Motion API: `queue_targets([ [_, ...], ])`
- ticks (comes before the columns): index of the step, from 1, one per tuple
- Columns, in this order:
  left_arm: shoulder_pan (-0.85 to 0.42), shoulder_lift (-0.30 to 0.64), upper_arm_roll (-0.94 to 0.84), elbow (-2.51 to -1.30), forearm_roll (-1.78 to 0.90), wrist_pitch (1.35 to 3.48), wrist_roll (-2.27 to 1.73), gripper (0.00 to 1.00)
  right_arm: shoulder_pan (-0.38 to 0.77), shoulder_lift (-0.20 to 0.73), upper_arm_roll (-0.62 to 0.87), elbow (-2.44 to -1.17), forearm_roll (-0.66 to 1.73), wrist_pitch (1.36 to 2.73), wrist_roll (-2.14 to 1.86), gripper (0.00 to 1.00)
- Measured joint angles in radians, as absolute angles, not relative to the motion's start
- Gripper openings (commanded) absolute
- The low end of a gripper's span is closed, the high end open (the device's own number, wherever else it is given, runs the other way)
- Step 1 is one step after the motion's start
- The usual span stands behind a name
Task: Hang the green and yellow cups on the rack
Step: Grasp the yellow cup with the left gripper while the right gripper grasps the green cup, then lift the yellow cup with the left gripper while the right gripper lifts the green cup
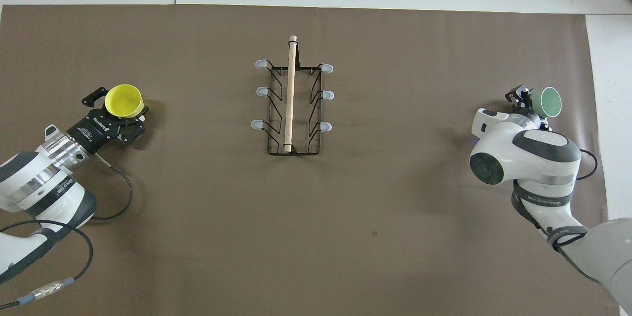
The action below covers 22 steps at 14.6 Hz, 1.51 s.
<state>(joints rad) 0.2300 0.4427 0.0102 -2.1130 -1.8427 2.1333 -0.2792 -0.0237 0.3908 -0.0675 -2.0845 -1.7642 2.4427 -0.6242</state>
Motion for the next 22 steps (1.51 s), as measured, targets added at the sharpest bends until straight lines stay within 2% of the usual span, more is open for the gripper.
queue_targets([
  [7, 0.198, 0.386, 0.026, -1.947, -1.264, 2.139, -0.603, 0.00, -0.018, 0.391, -0.065, -2.082, -1.764, 2.443, -0.624, 0.00],
  [12, 0.007, 0.290, 0.114, -1.842, -0.824, 2.139, -0.946, 0.00, -0.019, 0.367, -0.063, -2.067, -1.711, 2.450, -0.619, 0.00],
  [16, -0.134, 0.194, 0.119, -1.809, -0.517, 2.135, -1.257, 0.00, -0.033, 0.316, -0.065, -2.066, -1.638, 2.552, -0.633, 0.00],
  [22, -0.326, 0.118, 0.120, -1.791, -0.049, 2.037, -1.700, 0.00, -0.032, 0.269, -0.039, -2.063, -1.325, 2.563, -0.799, 0.00],
])
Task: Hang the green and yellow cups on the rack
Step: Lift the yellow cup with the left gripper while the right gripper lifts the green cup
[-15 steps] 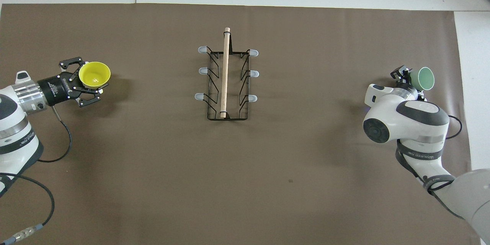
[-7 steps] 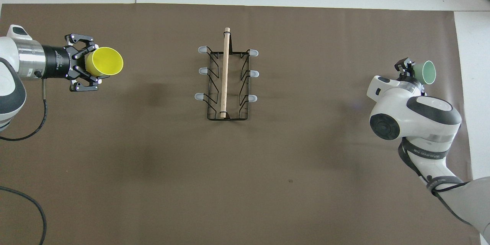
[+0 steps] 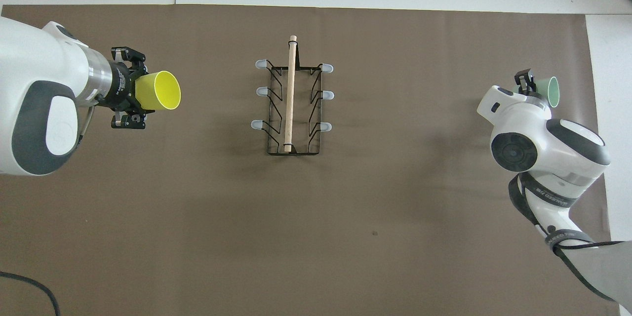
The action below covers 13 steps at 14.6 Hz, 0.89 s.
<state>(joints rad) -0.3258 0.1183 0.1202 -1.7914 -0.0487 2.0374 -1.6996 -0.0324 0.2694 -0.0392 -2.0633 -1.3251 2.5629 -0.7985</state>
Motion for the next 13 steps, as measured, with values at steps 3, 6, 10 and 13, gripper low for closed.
queue_targets([
  [3, -0.432, 0.113, 0.118, -1.790, 0.162, 1.989, -1.892, 0.00, -0.033, 0.254, -0.009, -2.038, -1.136, 2.480, -0.906, 0.00],
  [6, -0.514, 0.110, 0.117, -1.790, 0.346, 1.905, -1.982, 0.00, -0.032, 0.228, 0.051, -1.983, -0.854, 2.316, -1.020, 0.00],
  [10, -0.606, 0.113, 0.117, -1.795, 0.485, 1.798, -2.050, 0.00, -0.032, 0.192, 0.092, -1.922, -0.627, 2.194, -1.076, 0.00],
  [13, -0.669, 0.153, 0.120, -1.804, 0.585, 1.718, -2.118, 0.00, -0.032, 0.171, 0.115, -1.909, -0.469, 2.148, -1.077, 0.00],
])
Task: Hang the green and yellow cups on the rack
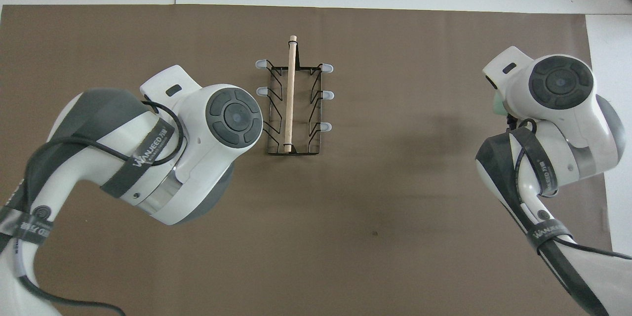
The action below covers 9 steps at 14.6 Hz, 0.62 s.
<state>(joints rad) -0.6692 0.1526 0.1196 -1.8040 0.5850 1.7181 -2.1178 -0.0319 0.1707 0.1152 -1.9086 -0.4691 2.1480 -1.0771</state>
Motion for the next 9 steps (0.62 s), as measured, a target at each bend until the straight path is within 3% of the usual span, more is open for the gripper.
queue_targets([
  [6, -0.764, 0.268, 0.142, -1.682, 0.635, 1.523, -2.163, 0.00, -0.034, 0.129, 0.120, -1.892, -0.077, 2.097, -1.079, 0.00],
  [9, -0.871, 0.319, 0.237, -1.622, 0.639, 1.464, -2.176, 0.00, -0.035, 0.116, 0.120, -1.886, 0.110, 2.098, -1.079, 0.00],
])
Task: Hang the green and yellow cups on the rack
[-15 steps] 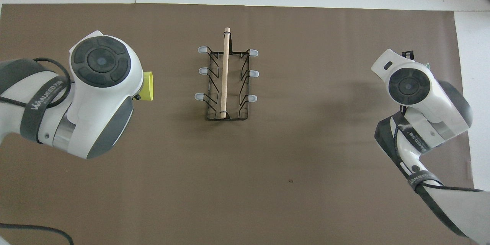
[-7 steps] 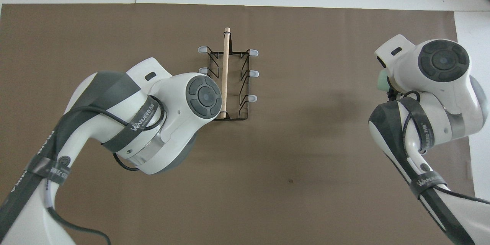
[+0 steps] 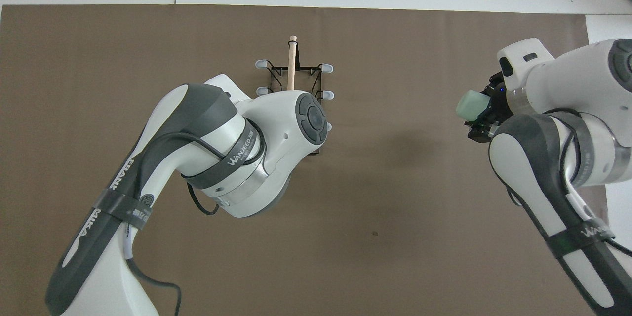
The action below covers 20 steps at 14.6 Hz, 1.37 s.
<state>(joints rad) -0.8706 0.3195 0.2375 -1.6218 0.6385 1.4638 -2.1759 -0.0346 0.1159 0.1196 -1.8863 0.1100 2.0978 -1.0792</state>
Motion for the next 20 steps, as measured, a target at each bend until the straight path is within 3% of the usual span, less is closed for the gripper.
queue_targets([
  [4, -0.994, 0.409, 0.342, -1.521, 0.639, 1.393, -2.183, 0.00, -0.040, 0.108, 0.118, -1.879, 0.385, 2.099, -1.085, 0.00],
  [10, -1.032, 0.525, 0.349, -1.424, 0.639, 1.360, -2.198, 0.00, -0.111, 0.103, 0.116, -1.877, 0.687, 2.066, -1.264, 0.00],
  [20, -1.100, 0.567, 0.350, -1.406, 0.688, 1.379, -2.201, 0.00, -0.287, 0.085, 0.112, -1.875, 0.834, 1.929, -1.574, 0.00],
])
